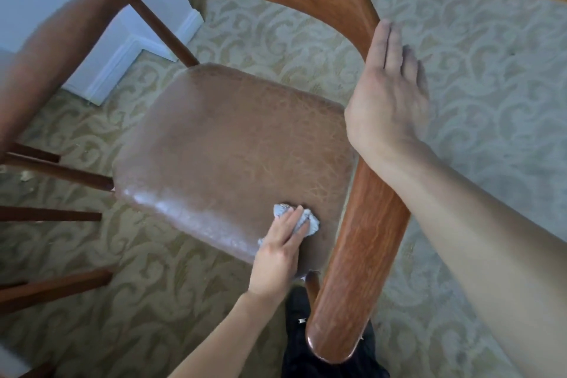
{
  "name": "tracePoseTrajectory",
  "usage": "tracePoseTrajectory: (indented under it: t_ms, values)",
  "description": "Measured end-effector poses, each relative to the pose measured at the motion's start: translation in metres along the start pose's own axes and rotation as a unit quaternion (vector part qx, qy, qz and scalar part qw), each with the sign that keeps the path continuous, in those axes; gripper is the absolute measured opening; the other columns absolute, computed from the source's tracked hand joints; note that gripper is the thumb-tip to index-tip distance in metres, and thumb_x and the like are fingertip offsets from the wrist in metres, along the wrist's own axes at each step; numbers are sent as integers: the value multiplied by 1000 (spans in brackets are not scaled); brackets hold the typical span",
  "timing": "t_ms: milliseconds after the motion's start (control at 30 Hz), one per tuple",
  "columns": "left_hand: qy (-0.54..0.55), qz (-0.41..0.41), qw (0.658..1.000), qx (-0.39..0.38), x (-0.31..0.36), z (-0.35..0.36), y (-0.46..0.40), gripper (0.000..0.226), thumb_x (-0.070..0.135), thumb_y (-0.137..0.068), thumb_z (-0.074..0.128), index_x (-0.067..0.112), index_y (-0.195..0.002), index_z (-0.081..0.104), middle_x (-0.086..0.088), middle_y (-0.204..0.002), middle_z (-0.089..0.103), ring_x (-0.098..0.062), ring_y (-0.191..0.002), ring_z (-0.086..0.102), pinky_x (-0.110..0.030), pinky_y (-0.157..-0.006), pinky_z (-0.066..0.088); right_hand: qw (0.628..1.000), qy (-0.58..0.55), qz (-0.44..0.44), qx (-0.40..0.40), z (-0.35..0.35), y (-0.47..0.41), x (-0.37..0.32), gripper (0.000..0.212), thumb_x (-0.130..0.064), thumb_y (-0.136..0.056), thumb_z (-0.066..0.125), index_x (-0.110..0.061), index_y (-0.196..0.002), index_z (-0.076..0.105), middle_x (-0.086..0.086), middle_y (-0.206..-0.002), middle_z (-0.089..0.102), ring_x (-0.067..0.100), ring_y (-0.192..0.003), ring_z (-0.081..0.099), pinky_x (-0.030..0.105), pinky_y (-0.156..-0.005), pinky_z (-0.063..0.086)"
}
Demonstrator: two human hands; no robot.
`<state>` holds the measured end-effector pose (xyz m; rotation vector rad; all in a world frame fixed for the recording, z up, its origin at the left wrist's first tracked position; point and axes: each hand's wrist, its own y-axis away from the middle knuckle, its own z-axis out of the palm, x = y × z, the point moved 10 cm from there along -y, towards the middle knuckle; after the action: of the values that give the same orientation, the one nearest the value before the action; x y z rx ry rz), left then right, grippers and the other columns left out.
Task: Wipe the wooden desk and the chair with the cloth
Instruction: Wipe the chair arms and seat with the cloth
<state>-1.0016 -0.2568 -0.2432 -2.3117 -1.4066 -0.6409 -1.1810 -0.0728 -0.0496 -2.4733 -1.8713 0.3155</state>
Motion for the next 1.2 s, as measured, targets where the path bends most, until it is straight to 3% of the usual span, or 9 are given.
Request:
tracePoseTrajectory:
  t_ms: [133, 200, 367, 533, 667, 833, 967, 1067, 1200]
  values:
    - [-56, 34, 997, -30, -43, -21, 13, 68, -14, -84, 71, 12, -145, 58, -4, -161, 42, -28, -149, 40, -42, -122, 35, 1000, 19, -18, 14, -2, 1, -1, 83, -3, -94, 53, -4, -159, 2, 13, -168, 9, 34, -153, 15, 46, -125, 17]
    - [-87, -34, 996, 0, -89, -51, 13, 65, -18, -86, 65, 12, -144, 60, -5, -161, 42, -29, -149, 40, -34, -125, 27, 999, 23, -27, 21, -3, 1, -2, 83, -2, -94, 54, -4, -159, 3, 14, -168, 8, 33, -154, 14, 46, -125, 17]
    - [-138, -212, 965, 67, -192, -131, 15, 53, -15, -91, 56, 7, -139, 63, -15, -157, 46, -36, -143, 46, -48, -105, 50, 998, 25, -41, 32, -3, 2, -4, 81, 0, -95, 54, -3, -159, 4, 14, -168, 7, 31, -154, 13, 45, -126, 16]
    - [-112, -359, 916, 137, -219, -147, 18, 47, -5, -99, 44, 7, -142, 59, -13, -162, 39, -32, -150, 36, -47, -113, 41, 998, 16, -47, 47, -3, 1, -5, 79, 4, -94, 50, -2, -159, 5, 15, -168, 6, 30, -155, 13, 45, -126, 16]
    - [-78, -365, 916, 149, -187, -123, 22, 50, -6, -97, 44, 8, -143, 58, -10, -164, 37, -27, -153, 31, -44, -111, 42, 998, 7, -40, 52, -5, 3, -4, 78, 3, -94, 52, -2, -158, 8, 15, -168, 9, 31, -154, 14, 45, -126, 16]
    - [-53, -328, 940, 79, -139, -98, 27, 49, -4, -102, 43, 8, -148, 53, -10, -165, 34, -27, -154, 28, -36, -113, 38, 999, -10, -32, 33, -9, 6, -4, 81, 6, -92, 53, -3, -159, 8, 12, -169, 7, 30, -155, 12, 45, -126, 14]
    - [-33, -298, 954, 24, -108, -74, 32, 52, -4, -101, 44, 5, -153, 46, -13, -168, 25, -30, -156, 21, -41, -118, 36, 999, -11, -30, 30, -14, 27, -8, 74, 5, -93, 49, -1, -158, 14, 14, -168, 6, 30, -155, 9, 45, -125, 15]
    - [-26, -249, 968, -23, -72, -49, 37, 59, -9, -98, 46, 0, -156, 38, -17, -169, 19, -35, -157, 17, -50, -122, 33, 999, -12, -36, 34, -16, 40, -10, 67, 1, -94, 43, 0, -156, 21, 15, -168, 9, 29, -155, 10, 45, -125, 15]
    - [-10, -143, 985, -94, -25, -12, 40, 76, -18, -89, 56, 4, -159, 33, -5, -169, 10, -31, -157, 12, -50, -116, 41, 999, -15, -39, 28, -16, 39, -10, 66, 1, -94, 43, 1, -156, 20, 16, -168, 9, 30, -155, 10, 45, -125, 14]
